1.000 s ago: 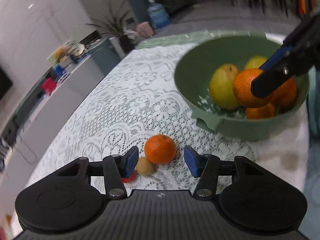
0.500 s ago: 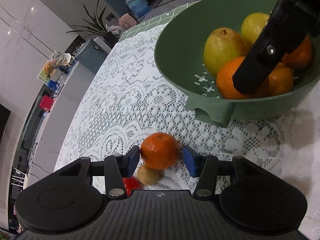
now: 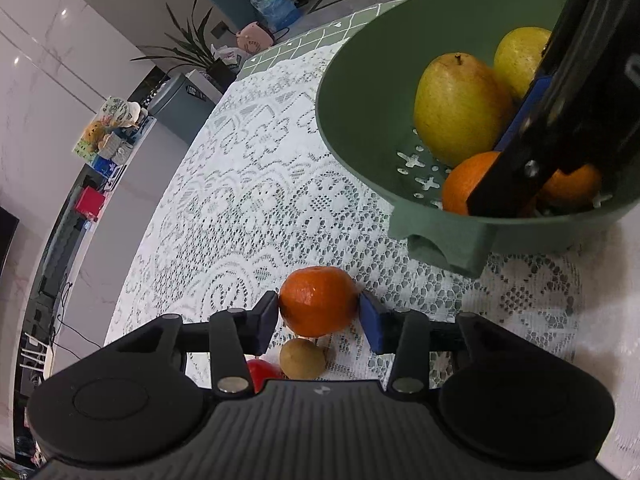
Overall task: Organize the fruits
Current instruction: 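Release the orange in the colander with the right tool while the left tool grasps an orange, then carry the held orange over the colander with the left tool and release it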
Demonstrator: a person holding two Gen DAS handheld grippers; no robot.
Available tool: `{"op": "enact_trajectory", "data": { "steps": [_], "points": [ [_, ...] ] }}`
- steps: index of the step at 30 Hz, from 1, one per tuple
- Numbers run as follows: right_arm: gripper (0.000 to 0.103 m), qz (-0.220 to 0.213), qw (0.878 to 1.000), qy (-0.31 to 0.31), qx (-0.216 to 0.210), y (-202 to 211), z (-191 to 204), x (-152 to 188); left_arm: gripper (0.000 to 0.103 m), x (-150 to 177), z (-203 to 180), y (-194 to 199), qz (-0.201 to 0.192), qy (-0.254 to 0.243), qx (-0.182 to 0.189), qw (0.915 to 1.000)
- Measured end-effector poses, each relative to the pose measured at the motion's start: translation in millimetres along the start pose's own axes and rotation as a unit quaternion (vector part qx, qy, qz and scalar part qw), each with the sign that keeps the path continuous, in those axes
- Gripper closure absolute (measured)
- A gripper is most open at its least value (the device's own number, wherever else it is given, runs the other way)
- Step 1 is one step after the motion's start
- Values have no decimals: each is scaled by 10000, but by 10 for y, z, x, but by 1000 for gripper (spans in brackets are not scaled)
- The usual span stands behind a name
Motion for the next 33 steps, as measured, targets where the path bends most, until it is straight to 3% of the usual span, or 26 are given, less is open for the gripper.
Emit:
{"op": "enact_trajectory", "data": {
  "steps": [7,9,14,20,29,33],
  "points": [
    [61,-48,10000,52,-26,16,-22,-39,54,37,97,29,25,666,-12,9978],
    [54,-66,9999,9,-113,40,-38,-44,55,43,146,41,31,886,-41,9961],
    [45,-192,9995,15,-232,155,-57,-62,55,40,304,120,34,1414,-4,9899],
    [44,-407,9985,-32,-366,367,-120,-72,55,-46,482,418,-198,1874,99,9820],
    [44,-733,9971,37,-204,608,-327,-39,55,-465,543,926,-798,2005,529,9750],
    [44,-778,9966,254,-23,642,-362,-11,55,-673,405,983,-929,1669,717,9790]
  ]
}}
Point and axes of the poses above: each gripper's, at about its wrist camera, not at the fingertips, and y roughly against the way its jaws point, z to its left, x to its underside, the point moved 3 cm from there along -y, roughly the way its jaws point, and after that the axes turned 3 degrees about -z, right-handed, at the moved point
